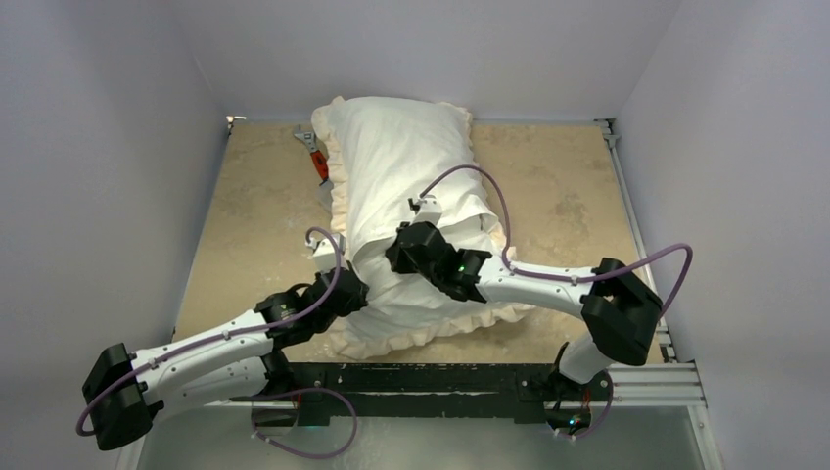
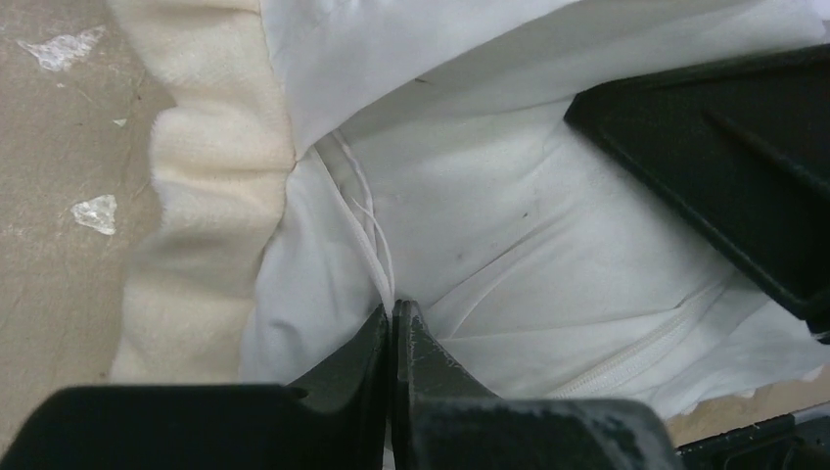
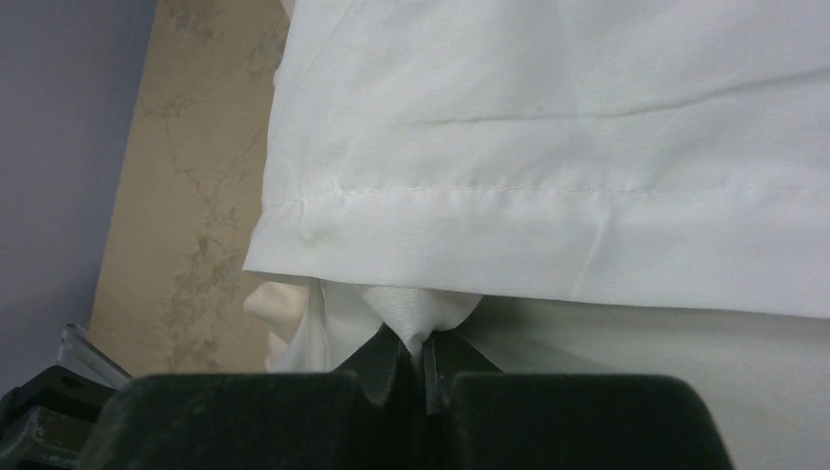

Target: Remove the pillowcase from the pillow

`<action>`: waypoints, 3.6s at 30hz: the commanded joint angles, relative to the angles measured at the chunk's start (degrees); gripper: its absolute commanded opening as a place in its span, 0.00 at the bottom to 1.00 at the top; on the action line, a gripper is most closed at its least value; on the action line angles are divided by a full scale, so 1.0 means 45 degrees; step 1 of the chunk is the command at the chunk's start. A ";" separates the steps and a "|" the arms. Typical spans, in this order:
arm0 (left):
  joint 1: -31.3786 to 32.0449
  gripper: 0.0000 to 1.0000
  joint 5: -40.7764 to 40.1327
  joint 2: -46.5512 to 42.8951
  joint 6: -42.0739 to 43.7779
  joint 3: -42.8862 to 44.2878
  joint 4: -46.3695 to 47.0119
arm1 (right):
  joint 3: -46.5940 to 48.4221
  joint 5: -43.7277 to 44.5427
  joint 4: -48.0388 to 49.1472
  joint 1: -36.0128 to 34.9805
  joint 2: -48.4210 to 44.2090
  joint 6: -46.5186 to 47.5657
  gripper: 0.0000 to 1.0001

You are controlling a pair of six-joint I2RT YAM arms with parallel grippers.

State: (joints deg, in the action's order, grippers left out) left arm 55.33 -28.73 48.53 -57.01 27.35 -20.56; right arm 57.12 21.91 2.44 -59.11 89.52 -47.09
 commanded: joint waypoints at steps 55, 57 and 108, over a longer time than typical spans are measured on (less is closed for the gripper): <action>0.0712 0.55 -0.1100 -0.0436 0.0619 0.0755 0.1010 | -0.0024 -0.8064 0.3987 0.5593 -0.1904 0.2434 0.00; 0.0712 0.60 -0.1014 -0.0860 0.0593 0.0882 0.0265 | -0.0037 -0.7820 0.3813 0.5423 -0.1811 0.2564 0.04; 0.0007 0.81 -0.1587 1.0862 0.4701 0.9983 -0.1089 | -0.1918 -0.1731 -0.6575 0.5368 -0.5211 -0.2294 0.92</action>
State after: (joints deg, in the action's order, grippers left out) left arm 57.04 -36.53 96.33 -35.81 73.91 -30.17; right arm 48.16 13.37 -25.10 -35.18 66.39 -58.70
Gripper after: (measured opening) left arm 0.836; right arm 0.923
